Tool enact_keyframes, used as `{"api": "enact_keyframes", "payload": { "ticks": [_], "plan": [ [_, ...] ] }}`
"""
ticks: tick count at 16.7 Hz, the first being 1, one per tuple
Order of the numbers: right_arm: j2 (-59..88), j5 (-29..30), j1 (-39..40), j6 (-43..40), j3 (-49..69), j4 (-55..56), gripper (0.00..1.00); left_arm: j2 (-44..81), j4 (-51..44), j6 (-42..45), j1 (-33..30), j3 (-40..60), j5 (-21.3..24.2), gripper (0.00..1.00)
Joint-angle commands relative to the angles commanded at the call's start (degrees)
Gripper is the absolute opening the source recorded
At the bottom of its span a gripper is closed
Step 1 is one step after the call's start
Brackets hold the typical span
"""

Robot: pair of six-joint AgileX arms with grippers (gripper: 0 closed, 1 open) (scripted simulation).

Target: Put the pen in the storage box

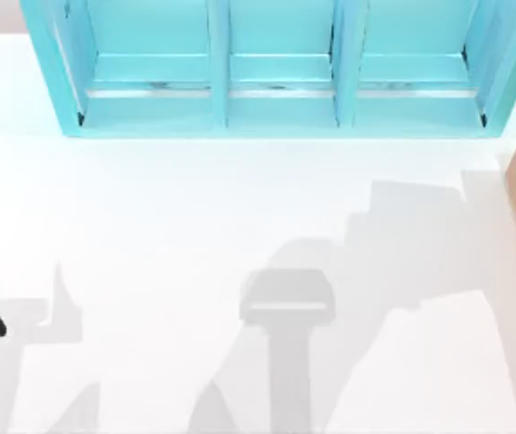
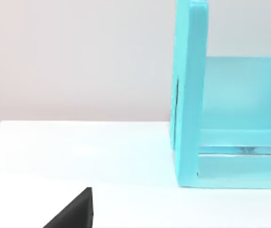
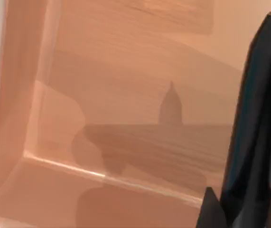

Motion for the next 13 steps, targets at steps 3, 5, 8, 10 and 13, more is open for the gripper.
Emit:
{"api": "enact_keyframes", "payload": {
  "ticks": [3,5,8,10,13],
  "plan": [
    [-3.4,-1.6,-12.5,-3.0,-3.7,0.1,0.00,0.0,0.0,0.0,0.0,0.0,0.0,1.00],
    [-5.3,-2.5,-17.9,-4.6,-5.6,0.4,0.00,0.0,0.0,0.0,0.0,0.0,0.0,1.00],
    [-6.8,-3.3,-21.4,-5.8,-7.1,0.6,0.00,0.0,0.0,0.0,0.0,0.0,0.0,1.00],
    [-6.9,-3.3,-21.4,-5.8,-7.1,0.6,0.00,0.0,0.0,0.0,0.0,0.0,0.0,1.00],
    [-6.6,-3.1,-21.1,-5.6,-7.0,0.7,0.00,0.0,0.0,0.0,0.0,0.0,0.0,1.00]
  ]
}}
